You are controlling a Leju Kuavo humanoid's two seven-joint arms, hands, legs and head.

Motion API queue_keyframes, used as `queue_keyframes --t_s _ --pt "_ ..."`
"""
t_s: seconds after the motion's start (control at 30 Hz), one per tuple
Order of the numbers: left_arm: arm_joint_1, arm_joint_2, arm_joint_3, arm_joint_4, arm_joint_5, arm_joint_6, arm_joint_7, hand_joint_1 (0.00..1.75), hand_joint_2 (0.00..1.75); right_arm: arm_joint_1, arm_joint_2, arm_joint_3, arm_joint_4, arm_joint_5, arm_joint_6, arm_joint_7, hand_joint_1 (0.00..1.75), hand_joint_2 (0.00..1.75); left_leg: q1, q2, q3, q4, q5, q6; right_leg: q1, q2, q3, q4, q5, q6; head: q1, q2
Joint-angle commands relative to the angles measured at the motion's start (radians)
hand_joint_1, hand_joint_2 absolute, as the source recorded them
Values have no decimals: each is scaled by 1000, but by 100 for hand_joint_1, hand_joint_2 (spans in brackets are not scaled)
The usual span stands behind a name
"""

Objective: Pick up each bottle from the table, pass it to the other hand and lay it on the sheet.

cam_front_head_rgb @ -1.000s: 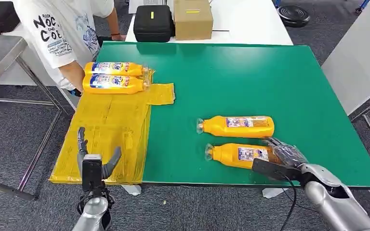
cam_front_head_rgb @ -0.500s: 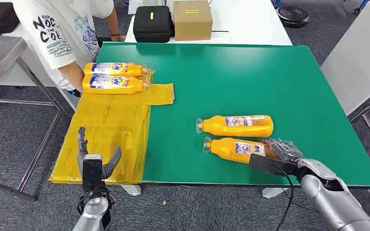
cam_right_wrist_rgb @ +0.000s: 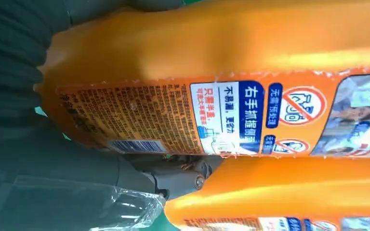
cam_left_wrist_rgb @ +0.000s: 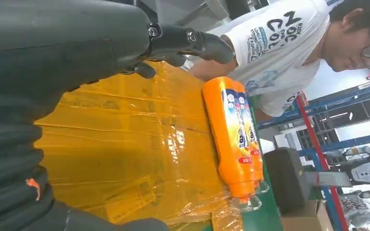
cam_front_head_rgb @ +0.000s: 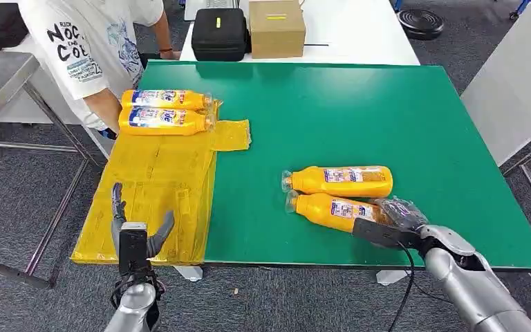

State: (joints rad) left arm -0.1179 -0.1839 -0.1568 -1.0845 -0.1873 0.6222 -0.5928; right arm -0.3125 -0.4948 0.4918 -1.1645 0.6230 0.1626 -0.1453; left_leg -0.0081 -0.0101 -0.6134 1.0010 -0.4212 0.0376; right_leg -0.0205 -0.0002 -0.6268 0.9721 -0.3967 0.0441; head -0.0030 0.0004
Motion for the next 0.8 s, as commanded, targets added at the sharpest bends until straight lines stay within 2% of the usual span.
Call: queue_keyframes --t_s 0.03,0.07,0.33,0.4,0.47,0.53,0.57,0.6,0.67,0.7,0.8 --pt "4 10 11 18 2 -8 -4 0 175 81 77 -55 -181 -57 -30 -89 175 175 1 2 3 0 -2 -2 1 2 2 0 -1 -2 0 0" --pt "3 11 10 18 4 -13 -4 0 175 107 107 -77 -211 -93 -41 -136 175 175 1 4 4 0 -3 -3 2 3 4 0 -2 -2 0 0" --pt "0 11 10 21 6 -14 -3 0 175 122 120 -80 -221 -89 -46 -140 175 175 2 2 5 1 -3 -3 2 1 5 0 -3 -2 0 0" --pt "-6 6 11 26 10 -19 -5 0 175 117 188 -93 -204 -120 -57 -196 175 175 1 3 5 0 -3 -2 1 2 5 0 -2 -2 0 0" --pt "-14 -2 13 28 14 -27 -1 0 175 65 288 -88 -147 -93 -81 -199 175 175 2 5 5 -1 -3 -3 2 4 5 -1 -1 -2 0 0" --pt "-32 -5 16 33 27 -47 14 0 175 23 342 -86 -116 -95 -80 -192 175 175 2 8 5 -1 -3 -3 2 7 4 -1 0 -3 0 0" --pt "-36 -5 15 35 28 -55 14 0 175 15 349 -85 -108 -95 -80 -192 175 175 3 9 6 -1 -4 -4 3 8 5 -1 -1 -3 0 0" --pt "-38 -5 16 36 30 -60 16 0 175 11 351 -85 -105 -95 -80 -192 175 175 1 5 1 0 -1 -2 1 5 0 0 0 -2 0 0" --pt "-38 -5 16 37 31 -60 16 0 175 14 343 -88 -105 -95 -80 -193 175 175 3 10 8 0 -5 -5 3 9 6 1 -2 -4 -1 0" --pt "-37 -5 17 37 31 -61 16 0 175 16 341 -90 -105 -95 -80 -193 175 175 1 4 3 -1 -1 -2 1 3 1 0 -1 -2 -1 0" --pt "-47 -3 21 44 63 -118 29 0 175 16 359 -115 -103 -100 -86 -197 175 175 4 3 7 1 -3 -4 4 2 6 0 -3 -3 0 0"
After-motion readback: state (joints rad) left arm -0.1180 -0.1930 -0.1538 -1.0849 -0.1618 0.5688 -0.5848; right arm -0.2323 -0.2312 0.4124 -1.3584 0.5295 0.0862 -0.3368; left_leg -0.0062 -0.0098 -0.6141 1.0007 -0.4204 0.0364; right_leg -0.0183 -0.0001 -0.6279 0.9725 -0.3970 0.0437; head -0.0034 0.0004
